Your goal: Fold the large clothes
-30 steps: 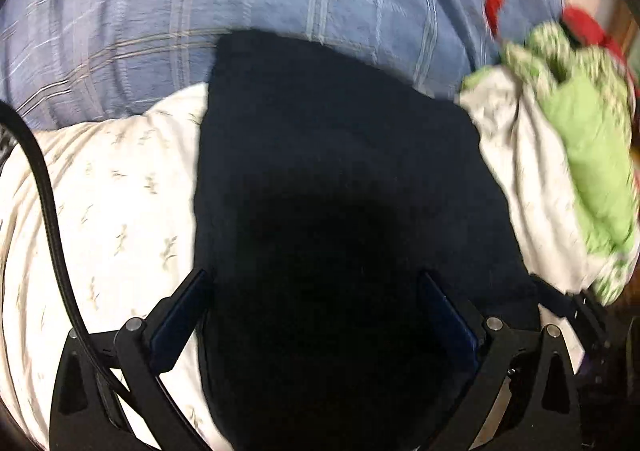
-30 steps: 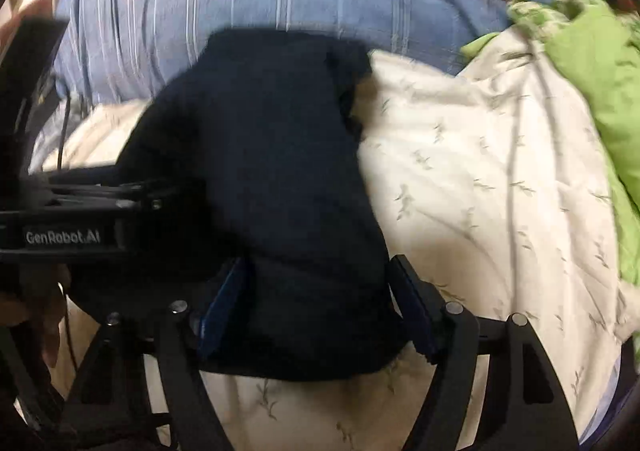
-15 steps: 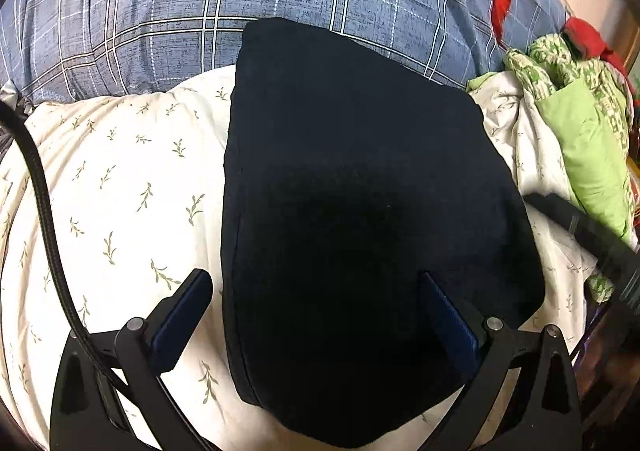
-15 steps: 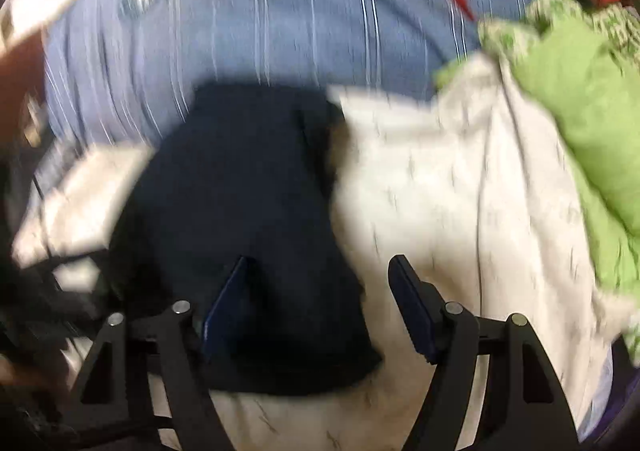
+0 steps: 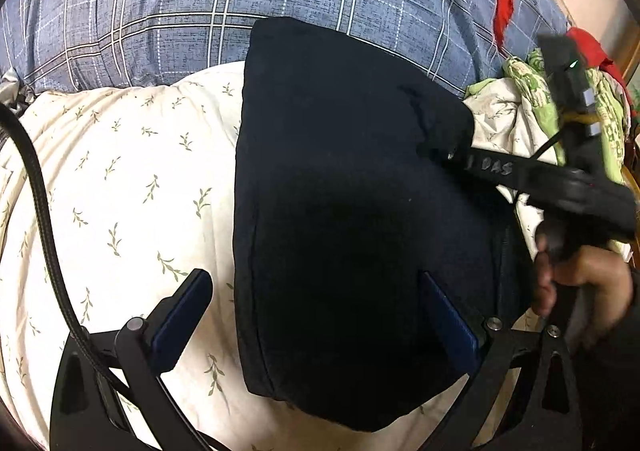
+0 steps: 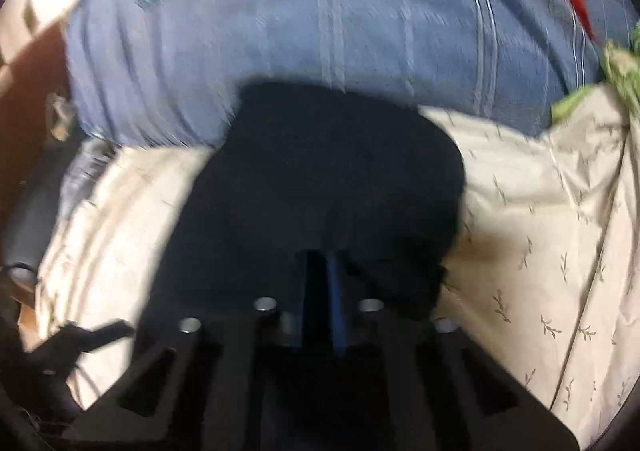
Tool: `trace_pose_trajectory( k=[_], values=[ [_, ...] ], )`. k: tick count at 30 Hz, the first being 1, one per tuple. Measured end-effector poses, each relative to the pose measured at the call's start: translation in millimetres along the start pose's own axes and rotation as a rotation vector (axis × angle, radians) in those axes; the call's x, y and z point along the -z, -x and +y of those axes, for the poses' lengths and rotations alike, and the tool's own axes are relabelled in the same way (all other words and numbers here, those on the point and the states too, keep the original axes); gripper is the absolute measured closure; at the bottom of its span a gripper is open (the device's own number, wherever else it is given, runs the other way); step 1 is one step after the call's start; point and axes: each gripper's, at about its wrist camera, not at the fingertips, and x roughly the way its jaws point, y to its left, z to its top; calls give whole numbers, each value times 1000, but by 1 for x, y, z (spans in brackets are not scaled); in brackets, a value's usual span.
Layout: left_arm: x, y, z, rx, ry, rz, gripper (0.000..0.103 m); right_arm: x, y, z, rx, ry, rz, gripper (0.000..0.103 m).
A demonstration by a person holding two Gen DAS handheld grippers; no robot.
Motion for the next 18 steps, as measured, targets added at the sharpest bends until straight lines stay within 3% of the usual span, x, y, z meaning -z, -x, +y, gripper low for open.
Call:
trace_pose_trajectory(
  k=[5,9,11,12,13,14,15,18],
  values=[
    [1,10,-6,17,-18,-16,1,3,3,-16,-9,-64,-27,103],
    [5,33,-16,156,-35,-83,1,2,38,3,-38,-13,-97,103],
    [8,35,-26,204,-64,-90,3,5,44,7,-47,2,-90,103],
    [10,33,-30,202,-79,-84,13,7,42,7,-44,8,-70,103],
    [13,28,-34,152,-99,-81,22,7,39,4,-35,14,-57,103],
    [14,23,-35,103,-114,-77,42,7,33,2,-19,13,-42,103],
    [14,19,-33,80,-114,-74,55,9,27,-5,-18,-5,-26,103],
    [11,14,-23,76,-84,-53,67,12,18,-24,-56,-72,-19,103]
  ],
)
